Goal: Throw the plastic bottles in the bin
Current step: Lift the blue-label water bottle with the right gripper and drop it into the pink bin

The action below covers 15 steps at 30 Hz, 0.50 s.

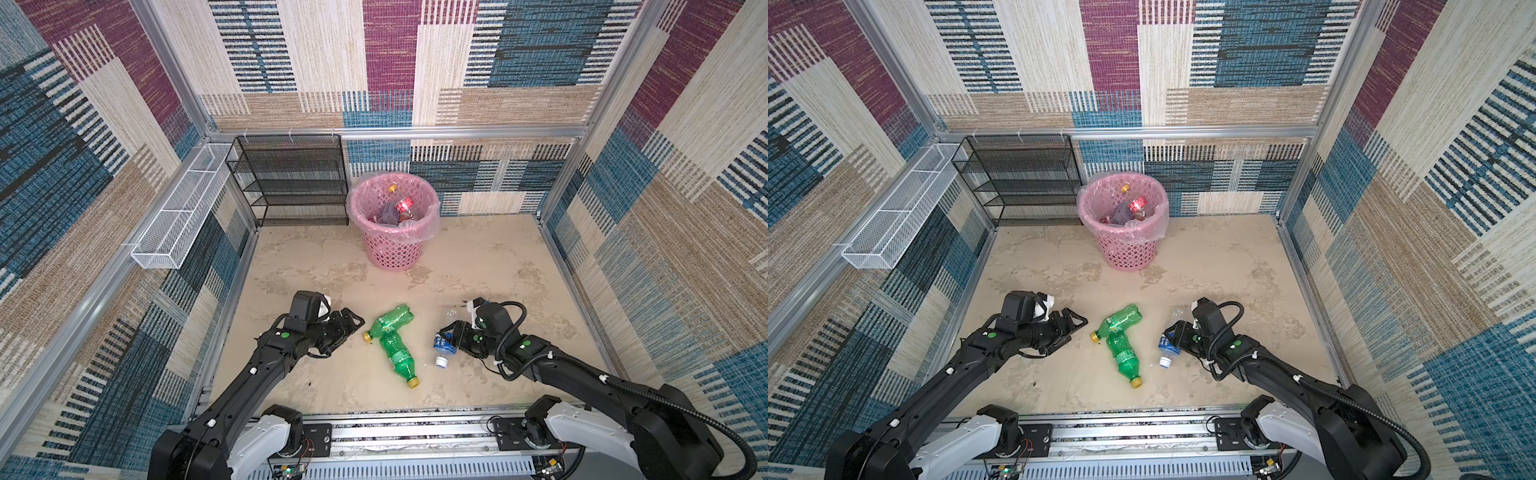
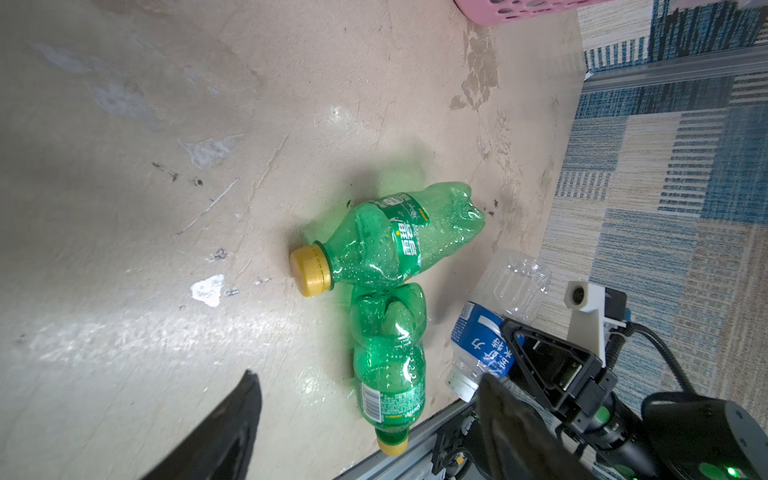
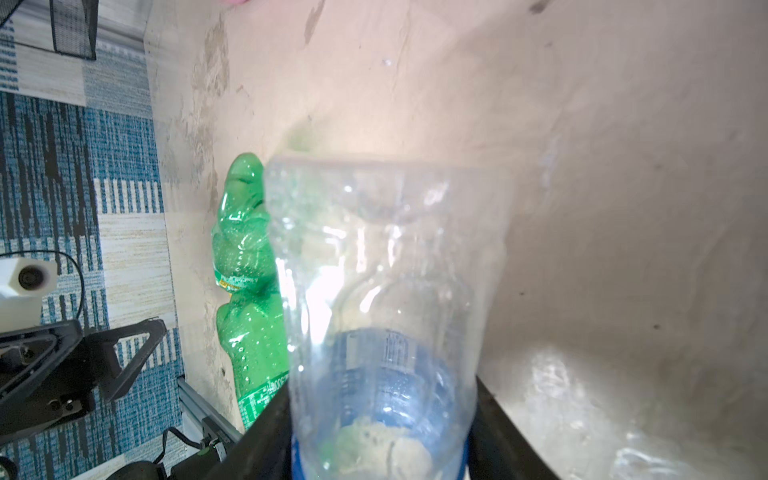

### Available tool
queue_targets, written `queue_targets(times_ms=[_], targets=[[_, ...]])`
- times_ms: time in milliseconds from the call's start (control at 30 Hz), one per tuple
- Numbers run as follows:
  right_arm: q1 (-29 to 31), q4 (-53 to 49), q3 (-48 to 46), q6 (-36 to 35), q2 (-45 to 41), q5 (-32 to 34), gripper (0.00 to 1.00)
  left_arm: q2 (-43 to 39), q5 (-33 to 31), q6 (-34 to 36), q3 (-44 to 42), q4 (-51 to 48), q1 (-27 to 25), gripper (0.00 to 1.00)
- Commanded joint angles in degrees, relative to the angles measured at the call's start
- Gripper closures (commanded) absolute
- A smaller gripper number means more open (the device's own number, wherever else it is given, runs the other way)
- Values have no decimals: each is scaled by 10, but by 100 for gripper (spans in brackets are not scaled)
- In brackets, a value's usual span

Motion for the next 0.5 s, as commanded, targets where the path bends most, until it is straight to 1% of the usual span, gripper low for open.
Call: queue_targets(times_ms=[0, 200, 300, 333, 400, 467], targets=[[-14, -5, 4, -15, -12, -12, 42, 4, 7, -3, 4, 14, 1, 17], [-64, -43, 70, -63, -5, -40, 41, 6, 7, -5, 4, 20, 0, 17], [-88, -62, 135, -85, 9, -52, 41, 3, 9, -5, 6, 23, 0, 17], [-94, -65, 167, -93, 20, -59, 41, 1, 9, -6, 7, 23, 0, 17], [-103, -76, 266, -113, 64, -70, 40, 0, 9, -7, 10, 26, 1, 17], [-103, -87, 426, -134, 134, -82, 40, 1, 12, -11, 16, 30, 0, 17]])
